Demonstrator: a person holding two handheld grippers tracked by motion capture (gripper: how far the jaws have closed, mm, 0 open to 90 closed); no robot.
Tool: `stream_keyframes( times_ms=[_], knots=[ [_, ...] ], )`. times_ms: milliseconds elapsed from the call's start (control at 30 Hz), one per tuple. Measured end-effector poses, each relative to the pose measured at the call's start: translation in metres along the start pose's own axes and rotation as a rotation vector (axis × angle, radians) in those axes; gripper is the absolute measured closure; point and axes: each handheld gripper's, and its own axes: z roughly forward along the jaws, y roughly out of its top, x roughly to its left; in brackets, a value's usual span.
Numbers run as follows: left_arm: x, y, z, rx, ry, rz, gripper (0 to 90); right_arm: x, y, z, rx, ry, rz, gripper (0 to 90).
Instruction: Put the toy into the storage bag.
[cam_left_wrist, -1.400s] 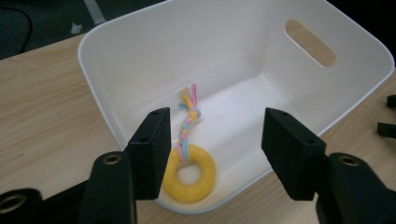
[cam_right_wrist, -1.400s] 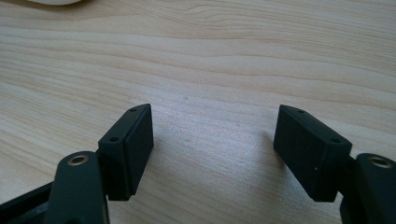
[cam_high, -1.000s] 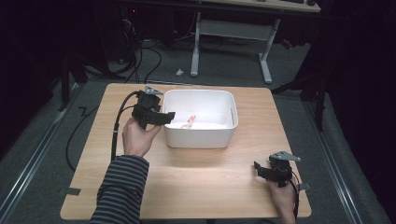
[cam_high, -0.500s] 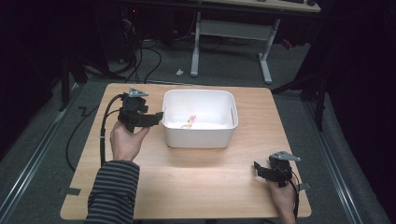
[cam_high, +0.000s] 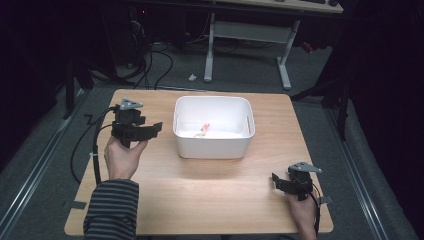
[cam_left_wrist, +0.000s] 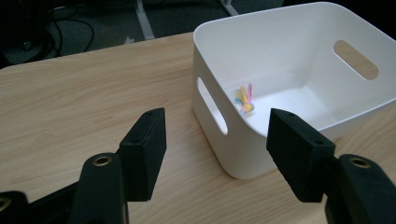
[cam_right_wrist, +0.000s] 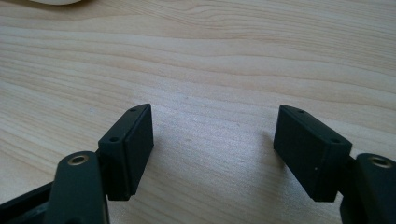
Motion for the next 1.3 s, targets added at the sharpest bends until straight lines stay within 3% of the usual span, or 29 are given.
stream_keyframes(
  times_ms=[533,1300],
  knots=[
    [0.018,-0.021,-0.018,-0.020,0.030,-0.049,38.1,0.000,0.000,0.000,0.000,0.000,0.000,28.8],
    [0.030,-0.057,-0.015,-0.008,0.045,-0.111,37.3,0.000,0.000,0.000,-0.001,0.002,-0.001,28.8]
  ],
)
